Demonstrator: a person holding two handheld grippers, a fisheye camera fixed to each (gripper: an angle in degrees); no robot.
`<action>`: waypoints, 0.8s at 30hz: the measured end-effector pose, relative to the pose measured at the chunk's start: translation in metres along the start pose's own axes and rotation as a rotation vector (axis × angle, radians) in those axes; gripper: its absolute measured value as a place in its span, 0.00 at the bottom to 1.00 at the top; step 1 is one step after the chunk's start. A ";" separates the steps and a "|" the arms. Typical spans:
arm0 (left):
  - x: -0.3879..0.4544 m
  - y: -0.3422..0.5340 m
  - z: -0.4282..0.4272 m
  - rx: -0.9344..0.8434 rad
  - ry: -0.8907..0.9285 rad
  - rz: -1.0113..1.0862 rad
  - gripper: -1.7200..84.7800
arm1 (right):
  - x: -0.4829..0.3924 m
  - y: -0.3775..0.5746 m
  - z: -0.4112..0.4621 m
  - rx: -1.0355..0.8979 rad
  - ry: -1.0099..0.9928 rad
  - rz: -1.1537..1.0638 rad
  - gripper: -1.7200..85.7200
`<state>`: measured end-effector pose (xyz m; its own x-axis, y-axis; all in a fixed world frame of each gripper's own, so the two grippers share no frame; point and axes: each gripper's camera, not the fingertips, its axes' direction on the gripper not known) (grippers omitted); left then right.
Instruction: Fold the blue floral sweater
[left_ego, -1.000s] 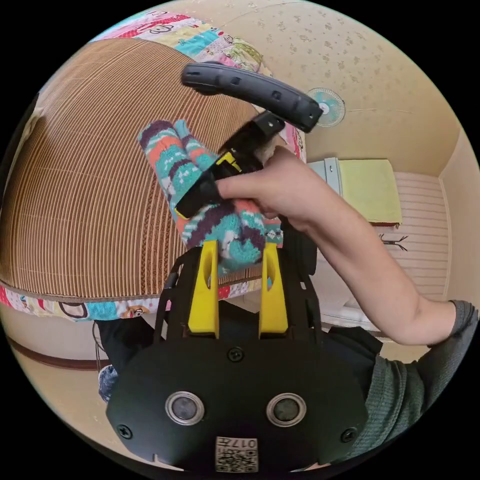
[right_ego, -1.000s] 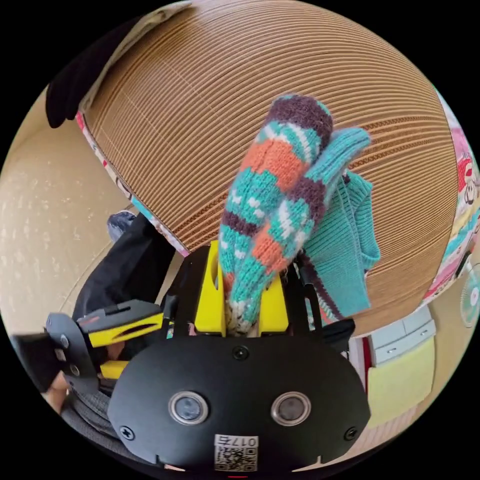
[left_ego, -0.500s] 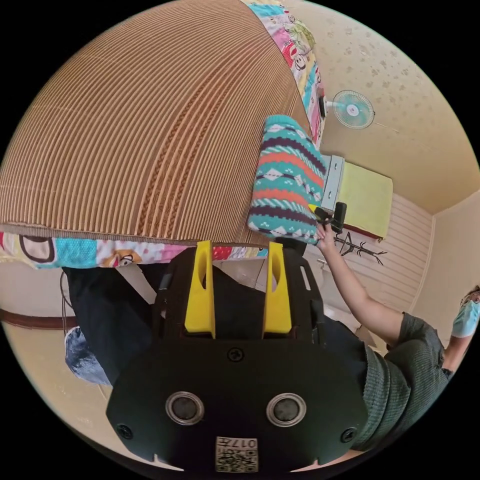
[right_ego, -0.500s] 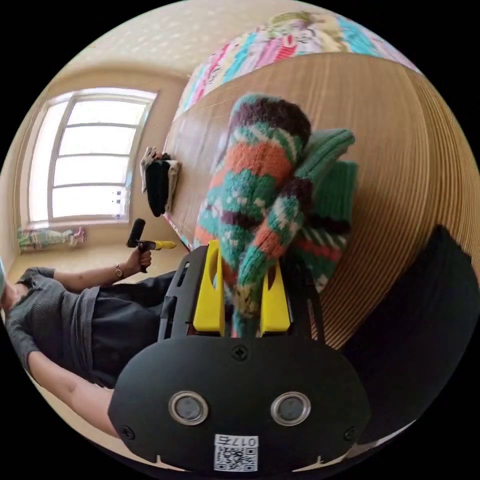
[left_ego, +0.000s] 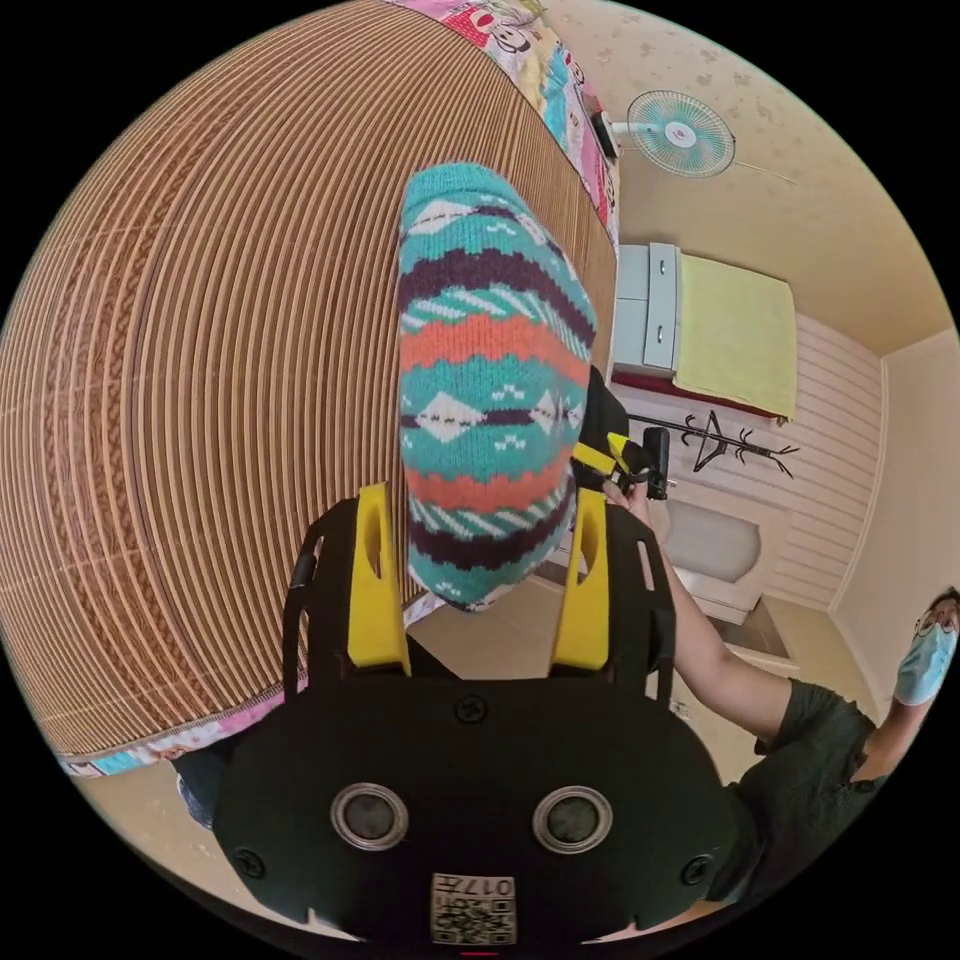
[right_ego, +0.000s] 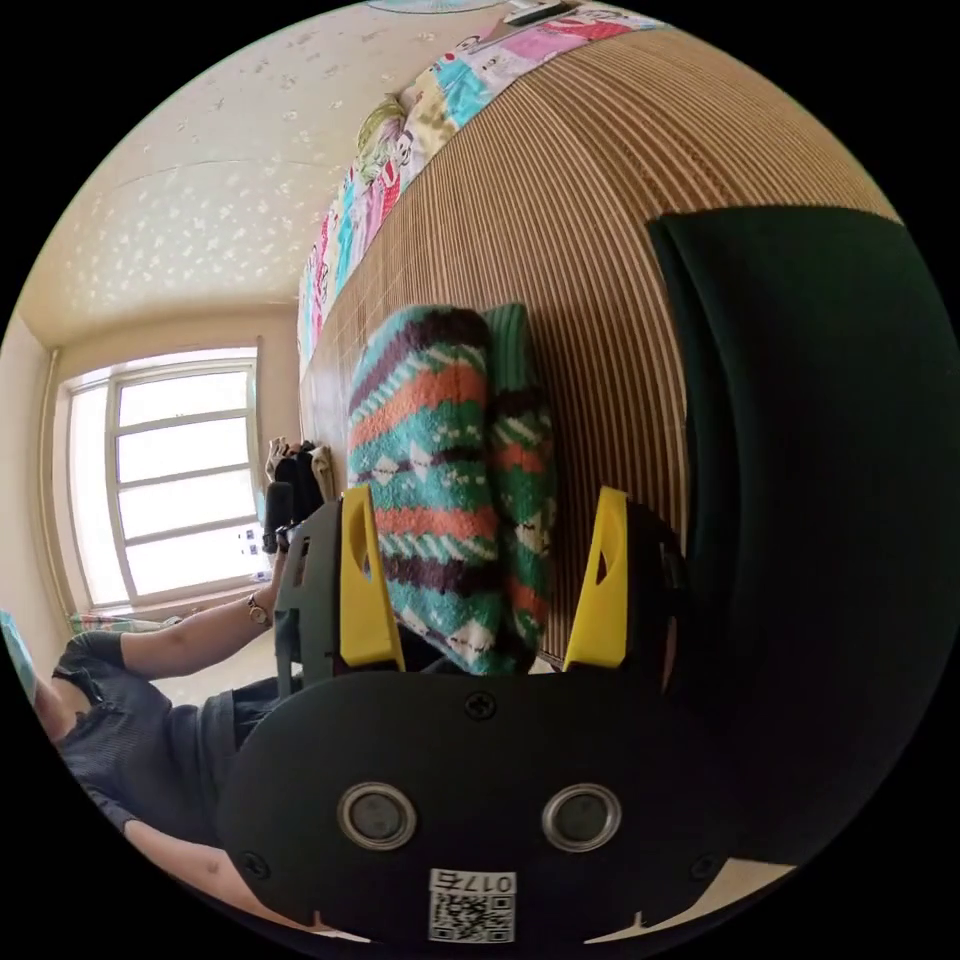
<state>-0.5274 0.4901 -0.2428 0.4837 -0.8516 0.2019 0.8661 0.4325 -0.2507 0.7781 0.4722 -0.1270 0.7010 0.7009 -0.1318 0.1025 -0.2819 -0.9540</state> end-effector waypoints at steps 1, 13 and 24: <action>-0.008 -0.013 0.009 -0.017 0.002 0.001 0.30 | 0.005 -0.001 0.009 -0.026 -0.010 0.011 0.33; -0.036 0.003 0.027 -0.406 0.135 0.041 0.27 | 0.011 0.115 0.067 -0.022 -0.497 0.032 0.22; 0.105 0.058 0.044 -0.575 0.206 0.228 0.26 | -0.085 0.231 -0.034 0.126 -0.600 -0.019 0.19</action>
<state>-0.4204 0.4386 -0.1949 0.5638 -0.8212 -0.0881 0.5108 0.4306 -0.7441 0.7659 0.3249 -0.3272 0.1767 0.9621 -0.2077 0.0014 -0.2113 -0.9774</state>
